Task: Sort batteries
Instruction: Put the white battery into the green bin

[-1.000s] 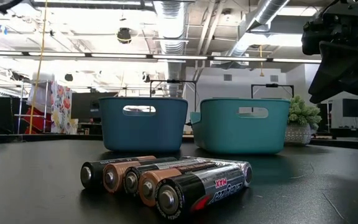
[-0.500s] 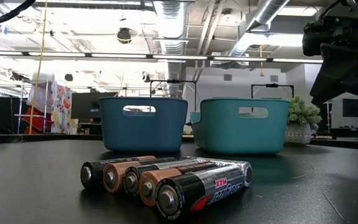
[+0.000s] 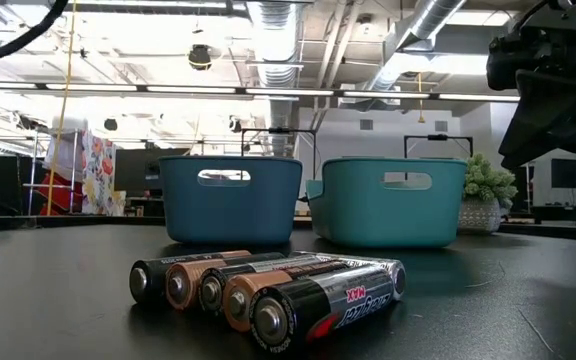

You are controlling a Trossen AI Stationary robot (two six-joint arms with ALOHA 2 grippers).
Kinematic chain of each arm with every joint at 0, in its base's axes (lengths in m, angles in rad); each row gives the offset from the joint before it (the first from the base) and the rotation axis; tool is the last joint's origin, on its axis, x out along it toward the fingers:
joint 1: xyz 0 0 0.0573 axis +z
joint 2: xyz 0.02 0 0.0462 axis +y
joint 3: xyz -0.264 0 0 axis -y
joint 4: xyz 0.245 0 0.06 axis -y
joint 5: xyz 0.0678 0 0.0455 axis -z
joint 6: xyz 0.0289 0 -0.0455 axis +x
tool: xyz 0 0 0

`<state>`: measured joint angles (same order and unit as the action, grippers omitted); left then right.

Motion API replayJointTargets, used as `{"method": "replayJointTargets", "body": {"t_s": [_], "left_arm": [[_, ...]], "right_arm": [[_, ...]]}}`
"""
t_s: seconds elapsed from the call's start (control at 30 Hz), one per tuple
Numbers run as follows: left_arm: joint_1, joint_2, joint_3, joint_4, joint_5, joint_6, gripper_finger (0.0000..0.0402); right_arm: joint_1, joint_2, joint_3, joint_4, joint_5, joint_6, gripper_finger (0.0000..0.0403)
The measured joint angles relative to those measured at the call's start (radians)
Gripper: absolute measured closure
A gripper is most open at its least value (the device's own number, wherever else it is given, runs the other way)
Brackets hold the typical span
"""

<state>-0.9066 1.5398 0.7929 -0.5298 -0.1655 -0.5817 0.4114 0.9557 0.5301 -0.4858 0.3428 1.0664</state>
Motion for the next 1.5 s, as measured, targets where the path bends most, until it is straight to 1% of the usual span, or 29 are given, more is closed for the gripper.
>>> {"method": "replayJointTargets", "body": {"t_s": [0.3,0.57,0.7,0.97,1.07,1.33,1.5], "left_arm": [[0.004,-0.004,-0.04,0.015,-0.015,-0.006,0.0244],[0.01,-0.003,-0.059,0.005,-0.041,-0.074,0.0248],[0.011,-0.002,-0.06,-0.004,-0.049,-0.078,0.0271],[0.012,-0.001,-0.06,-0.034,-0.064,-0.14,0.0339],[0.012,-0.001,-0.06,-0.037,-0.063,-0.157,0.0357],[0.012,-0.001,-0.061,-0.038,-0.064,-0.188,0.0352],[0.021,-0.004,-0.061,-0.039,-0.083,-0.222,0.035]], "right_arm": [[0.0,0.0,0.0,0.0,0.0,0.007,0.0276],[0.0,0.0,0.0,0.0,0.0,0.007,0.0276],[0.0,0.0,0.0,0.0,0.0,0.007,0.0276],[0.0,0.0,0.0,0.0,0.0,0.007,0.0276],[0.0,0.0,0.0,0.0,0.0,0.007,0.0276],[0.0,0.0,0.0,0.0,0.0,0.009,0.0276],[0.0,0.0,0.0,0.0,0.0,0.039,0.0276]]}}
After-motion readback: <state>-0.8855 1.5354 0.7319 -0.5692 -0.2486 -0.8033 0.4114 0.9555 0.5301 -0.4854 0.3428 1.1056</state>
